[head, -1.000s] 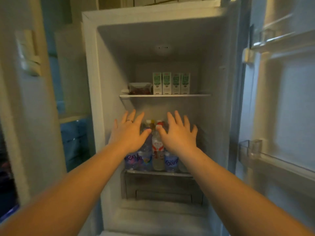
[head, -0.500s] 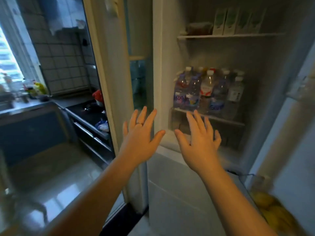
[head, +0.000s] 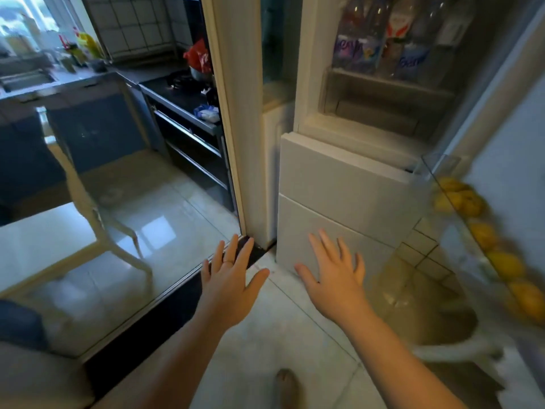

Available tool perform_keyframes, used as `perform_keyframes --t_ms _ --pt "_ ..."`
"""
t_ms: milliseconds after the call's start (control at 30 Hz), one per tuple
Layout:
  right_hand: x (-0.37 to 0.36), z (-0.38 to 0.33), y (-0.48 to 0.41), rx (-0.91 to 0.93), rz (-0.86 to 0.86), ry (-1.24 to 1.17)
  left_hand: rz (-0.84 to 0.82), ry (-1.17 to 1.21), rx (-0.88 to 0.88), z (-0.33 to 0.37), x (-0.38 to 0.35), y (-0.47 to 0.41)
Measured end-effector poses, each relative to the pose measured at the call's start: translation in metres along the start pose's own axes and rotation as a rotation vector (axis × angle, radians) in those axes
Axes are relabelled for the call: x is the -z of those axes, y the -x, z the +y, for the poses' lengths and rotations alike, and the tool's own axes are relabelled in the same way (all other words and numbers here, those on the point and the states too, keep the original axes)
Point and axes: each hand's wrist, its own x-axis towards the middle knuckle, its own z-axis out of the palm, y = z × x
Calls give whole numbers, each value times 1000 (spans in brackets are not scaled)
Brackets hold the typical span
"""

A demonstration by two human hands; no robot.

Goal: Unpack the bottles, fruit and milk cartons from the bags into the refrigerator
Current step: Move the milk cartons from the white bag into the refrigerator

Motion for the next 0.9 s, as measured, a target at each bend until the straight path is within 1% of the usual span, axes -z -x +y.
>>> perform_keyframes --t_ms 200,333,467,667,800,900 --pt "-41 18 111 -60 -86 66 -120 -22 3 -17 -55 101" --pt "-53 35 170 -110 -111 84 -167 -2 -49 -13 -75 150" --pt "-56 61 220 -166 -143 82 -235 44 -117 7 -92 187" --pt "-43 116 285 -268 -120 85 -340 80 -242 66 -129 230" --pt "-26 166 326 -359 -72 62 -421 84 -330 123 -156 254" --pt "-11 212 359 -428 -37 34 -441 70 -401 175 -182 267"
